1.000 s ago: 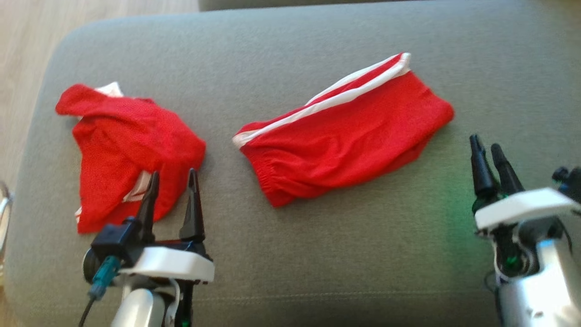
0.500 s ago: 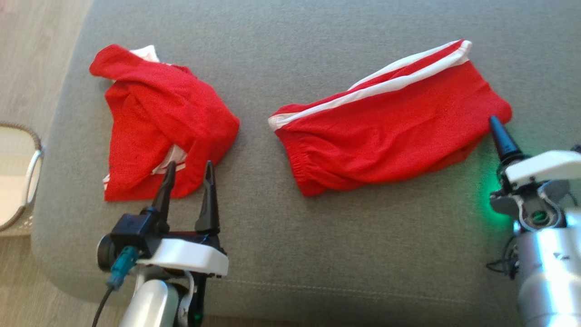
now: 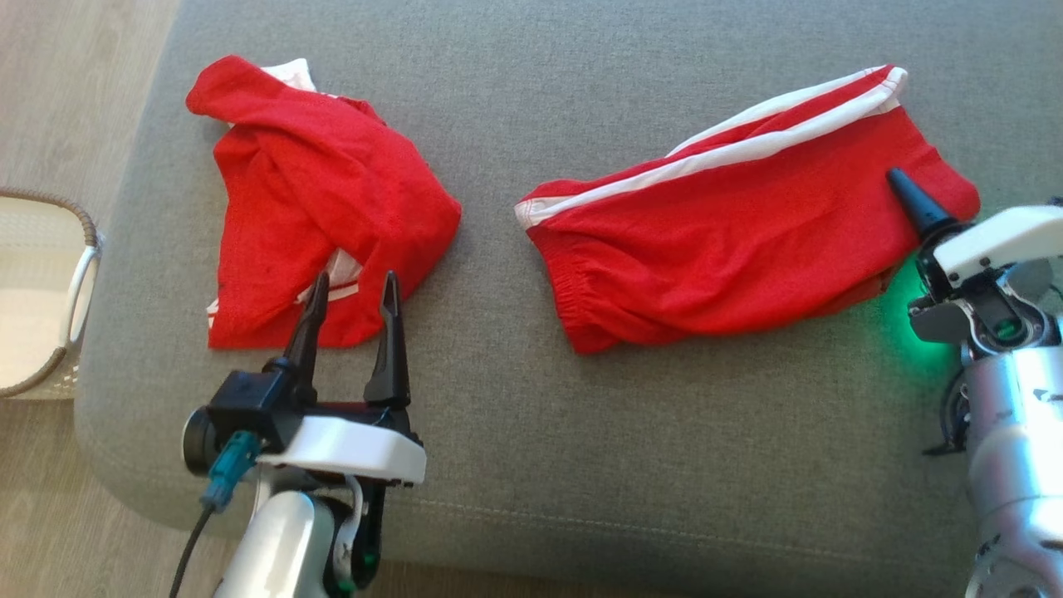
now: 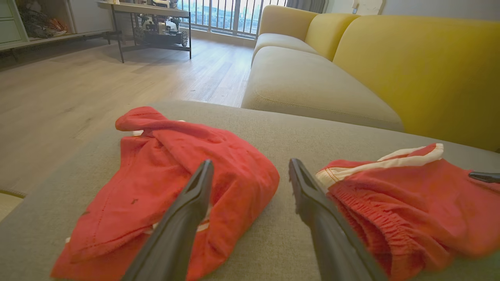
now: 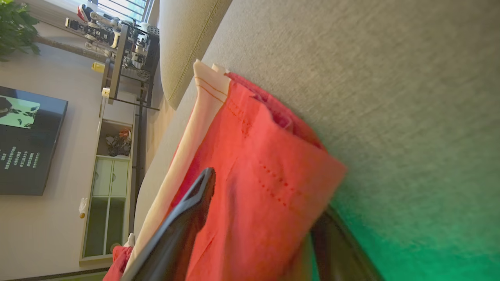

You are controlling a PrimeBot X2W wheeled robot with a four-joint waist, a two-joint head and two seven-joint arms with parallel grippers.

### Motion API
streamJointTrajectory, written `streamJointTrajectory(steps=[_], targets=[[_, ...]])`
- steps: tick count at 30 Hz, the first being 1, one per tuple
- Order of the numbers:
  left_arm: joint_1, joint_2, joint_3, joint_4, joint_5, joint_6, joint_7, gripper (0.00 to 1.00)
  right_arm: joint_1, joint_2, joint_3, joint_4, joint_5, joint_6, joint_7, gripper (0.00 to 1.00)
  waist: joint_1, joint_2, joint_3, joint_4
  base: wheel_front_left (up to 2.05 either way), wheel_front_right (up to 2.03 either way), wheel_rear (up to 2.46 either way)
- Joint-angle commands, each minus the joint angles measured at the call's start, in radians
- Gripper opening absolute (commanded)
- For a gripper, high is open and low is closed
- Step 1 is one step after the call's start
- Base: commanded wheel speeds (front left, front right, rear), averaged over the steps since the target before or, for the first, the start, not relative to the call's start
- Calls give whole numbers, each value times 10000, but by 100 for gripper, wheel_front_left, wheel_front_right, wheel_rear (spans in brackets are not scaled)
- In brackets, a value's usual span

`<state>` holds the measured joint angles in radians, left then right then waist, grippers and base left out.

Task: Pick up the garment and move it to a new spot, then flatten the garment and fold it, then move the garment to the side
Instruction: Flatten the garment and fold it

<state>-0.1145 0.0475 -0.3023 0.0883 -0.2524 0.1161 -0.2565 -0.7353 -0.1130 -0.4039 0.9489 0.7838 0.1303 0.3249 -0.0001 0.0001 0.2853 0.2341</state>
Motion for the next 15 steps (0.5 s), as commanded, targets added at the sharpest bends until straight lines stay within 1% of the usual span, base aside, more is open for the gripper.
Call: streamJointTrajectory(steps=[1,5,6,7,8,12,15], targets=[[-336,28,303,-340,-73,68,-53,100,26,593,458,420,-12,4,328,100,1,-1,10,7,0,0,0],[-370,28,278,-358,-111,105,-53,100,-233,608,603,596,-86,4,409,100,1,-1,53,17,0,0,0],[-379,28,266,-352,-120,110,-53,100,-269,611,641,627,-79,4,440,79,1,-1,55,23,0,0,0],[-388,28,257,-343,-127,113,-53,100,-295,613,665,642,-73,4,420,3,1,-1,58,27,0,0,0],[-398,28,252,-330,-136,114,-53,100,-312,615,678,652,-68,4,377,0,1,-1,62,33,0,0,0],[-424,28,275,-286,-183,130,-53,100,-345,618,637,604,-31,4,-32,0,1,-1,56,18,0,0,0],[-421,28,324,-244,-196,135,-53,100,-314,620,643,339,100,4,-342,0,1,-1,3,-42,0,0,0]])
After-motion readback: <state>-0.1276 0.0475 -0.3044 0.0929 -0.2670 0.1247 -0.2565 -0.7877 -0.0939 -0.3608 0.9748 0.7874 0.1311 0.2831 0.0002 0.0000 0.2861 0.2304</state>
